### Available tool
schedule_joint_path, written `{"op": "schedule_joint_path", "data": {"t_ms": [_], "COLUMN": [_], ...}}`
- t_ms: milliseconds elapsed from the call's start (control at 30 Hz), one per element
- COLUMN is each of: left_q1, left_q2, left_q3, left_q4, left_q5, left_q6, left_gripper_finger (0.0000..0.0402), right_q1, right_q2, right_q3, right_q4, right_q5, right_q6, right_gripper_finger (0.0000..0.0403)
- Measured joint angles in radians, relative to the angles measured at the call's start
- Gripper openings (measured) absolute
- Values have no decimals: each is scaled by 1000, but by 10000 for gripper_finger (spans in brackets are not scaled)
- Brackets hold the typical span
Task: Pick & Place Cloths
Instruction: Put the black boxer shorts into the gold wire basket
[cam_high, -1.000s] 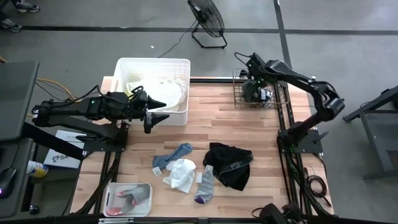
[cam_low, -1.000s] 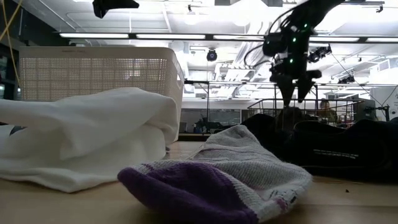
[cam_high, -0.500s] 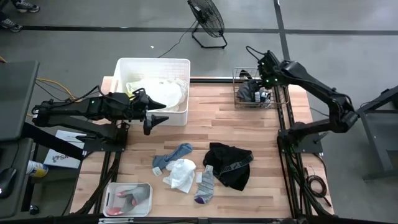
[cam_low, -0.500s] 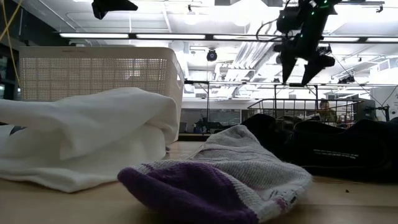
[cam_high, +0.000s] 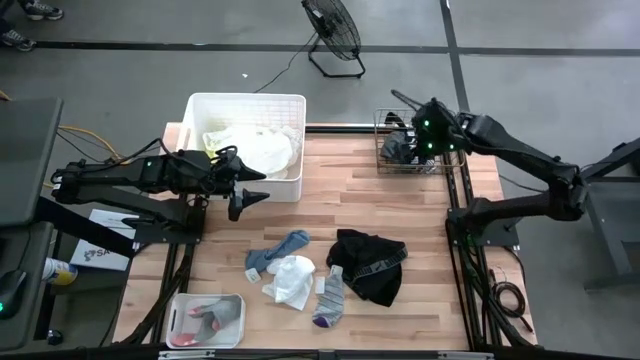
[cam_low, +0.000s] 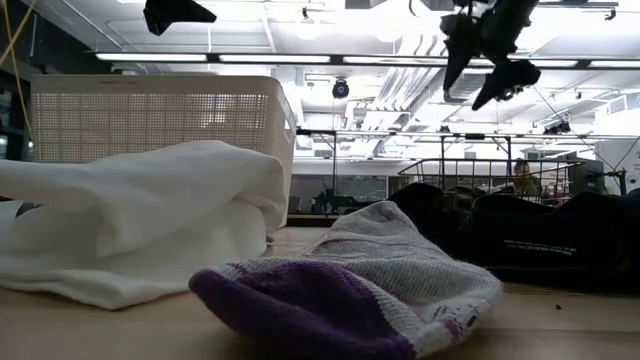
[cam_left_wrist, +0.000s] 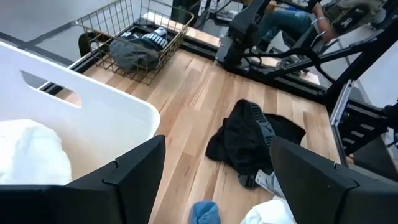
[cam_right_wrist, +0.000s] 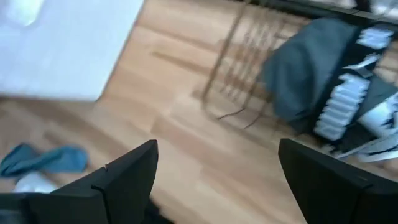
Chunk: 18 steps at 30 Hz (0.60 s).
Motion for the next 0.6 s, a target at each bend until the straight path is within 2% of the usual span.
{"op": "schedule_joint_path", "data": {"t_ms": [400, 600], "left_q1": [0, 0], "left_q2": [-8, -35], "left_q3": [0, 0], "left_q4": [-45, -61], "left_q5": [1, 2], "left_q6": [0, 0], "left_gripper_finger": [285, 285], "right_q1": [311, 435], "right_q2": [-5, -2], "right_q3": [0, 0], "right_q4": [88, 142], "right_q5": [34, 63], "right_q6": [133, 139], "right_gripper_finger": [326, 326]}}
